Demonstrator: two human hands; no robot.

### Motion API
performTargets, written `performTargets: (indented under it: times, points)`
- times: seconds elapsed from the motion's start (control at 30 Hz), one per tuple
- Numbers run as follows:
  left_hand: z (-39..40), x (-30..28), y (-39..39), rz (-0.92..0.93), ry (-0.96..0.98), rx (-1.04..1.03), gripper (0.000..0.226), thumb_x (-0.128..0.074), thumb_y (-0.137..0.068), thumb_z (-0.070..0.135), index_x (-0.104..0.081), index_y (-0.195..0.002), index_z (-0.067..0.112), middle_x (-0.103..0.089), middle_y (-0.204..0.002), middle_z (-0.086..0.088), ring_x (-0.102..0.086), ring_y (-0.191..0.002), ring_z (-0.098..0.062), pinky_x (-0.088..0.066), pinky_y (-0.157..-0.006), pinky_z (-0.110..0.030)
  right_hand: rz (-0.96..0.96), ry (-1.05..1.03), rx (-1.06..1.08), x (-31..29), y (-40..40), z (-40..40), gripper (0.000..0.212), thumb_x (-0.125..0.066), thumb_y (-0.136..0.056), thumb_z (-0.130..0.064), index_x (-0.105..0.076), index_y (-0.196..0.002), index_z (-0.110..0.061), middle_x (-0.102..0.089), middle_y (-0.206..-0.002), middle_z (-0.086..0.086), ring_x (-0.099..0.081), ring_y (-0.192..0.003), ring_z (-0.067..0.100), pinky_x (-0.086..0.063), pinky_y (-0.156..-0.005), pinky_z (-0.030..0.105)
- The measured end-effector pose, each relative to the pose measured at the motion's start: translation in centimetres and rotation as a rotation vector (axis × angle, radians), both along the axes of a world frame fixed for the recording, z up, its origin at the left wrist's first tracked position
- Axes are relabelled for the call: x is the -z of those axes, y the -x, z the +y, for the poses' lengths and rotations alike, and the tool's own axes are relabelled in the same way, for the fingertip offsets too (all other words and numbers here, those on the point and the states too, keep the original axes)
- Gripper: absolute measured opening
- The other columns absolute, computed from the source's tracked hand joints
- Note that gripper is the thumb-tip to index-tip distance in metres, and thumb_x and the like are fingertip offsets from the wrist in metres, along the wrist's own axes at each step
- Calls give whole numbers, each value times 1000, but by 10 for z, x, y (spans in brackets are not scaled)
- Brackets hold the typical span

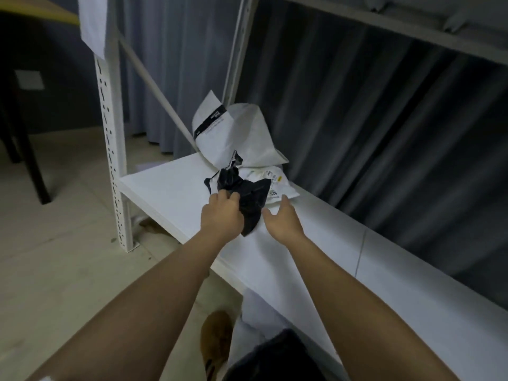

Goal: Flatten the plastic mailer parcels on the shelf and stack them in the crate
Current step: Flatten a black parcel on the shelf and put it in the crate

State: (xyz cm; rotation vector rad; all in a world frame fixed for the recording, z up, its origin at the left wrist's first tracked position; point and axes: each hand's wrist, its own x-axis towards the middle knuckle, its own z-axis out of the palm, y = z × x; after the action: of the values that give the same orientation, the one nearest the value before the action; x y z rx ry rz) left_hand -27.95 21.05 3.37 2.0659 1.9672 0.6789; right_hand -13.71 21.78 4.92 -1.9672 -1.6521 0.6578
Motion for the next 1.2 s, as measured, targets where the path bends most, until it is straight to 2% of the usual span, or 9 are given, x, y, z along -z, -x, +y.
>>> performTargets:
  times: [0.13, 0.2, 0.27, 0.37, 0.4, 0.47, 0.63, 0.97, 1.2]
  points:
    - [32, 14, -4, 1, -2, -13, 50, -46, -91, 17, -38, -140, 13, -36, -144, -13, -35, -129, -33, -39, -95, -39, 373, 62, 113, 10, 9, 48, 83, -57, -94, -24, 0, -153, -16, -21, -157, 7, -31, -140, 28, -32, -107, 34]
    - [39, 17, -6, -1, 10, -5, 56, -45, -92, 18, -30, -146, 17, -27, -150, -14, -31, -134, -34, -36, -100, -41, 436, 86, 124, 18, 14, 62, 81, -59, -92, -22, -7, -153, -15, -32, -151, 10, -40, -133, 29, -38, -102, 34]
    - [42, 22, -8, -4, 19, 20, 58, -45, -93, 18, -27, -148, 18, -23, -153, -14, -30, -135, -34, -35, -101, -42, 379, 71, 150, 27, 16, 70, 66, -59, -91, -24, -26, -147, -11, -47, -139, 9, -50, -124, 29, -42, -92, 30]
    - [40, 26, -10, -68, 17, 35, 61, -45, -93, 18, -24, -149, 14, -21, -153, -15, -25, -137, -34, -35, -102, -45, 298, -36, 214, 36, 17, 72, 21, -58, -94, -24, -57, -109, -11, -62, -111, 9, -59, -103, 27, -41, -77, 26]
    - [39, 26, -9, -103, 12, 22, 62, -45, -93, 17, -22, -150, 13, -22, -153, -15, -23, -138, -34, -35, -103, -45, 295, -72, 214, 39, 15, 70, 10, -58, -94, -22, -57, -97, -13, -62, -101, 8, -59, -95, 26, -40, -74, 26]
    - [33, 24, -7, -166, -6, -24, 63, -45, -94, 17, -20, -151, 11, -21, -152, -15, -22, -138, -33, -33, -105, -46, 331, -146, 203, 41, 9, 63, 12, -57, -94, -17, -51, -85, -13, -58, -86, 3, -54, -83, 22, -37, -71, 25]
    - [5, 3, -17, -332, -93, -76, 56, -38, -98, 17, -19, -150, 11, -18, -153, -15, -22, -138, -35, -31, -106, -46, 416, -255, 199, 24, -26, 20, 14, -53, -96, -15, -50, -83, -16, -56, -79, -2, -52, -75, 17, -39, -71, 27]
    - [-82, -59, -112, -400, -88, 174, 56, -38, -101, 25, -15, -152, 19, -11, -157, -17, -16, -143, -36, -22, -113, -46, 462, -430, 292, -52, -153, -120, 11, -51, -98, -15, -54, -88, -12, -61, -86, 7, -56, -78, 18, -43, -70, 27]
    - [-135, -77, -193, -409, -83, 345, 55, -34, -102, 37, -19, -152, 19, -27, -153, -14, -21, -142, -29, -21, -116, -42, 463, -488, 469, -76, -236, -202, 10, -50, -99, -16, -55, -97, -7, -62, -88, 12, -57, -79, 21, -44, -71, 30]
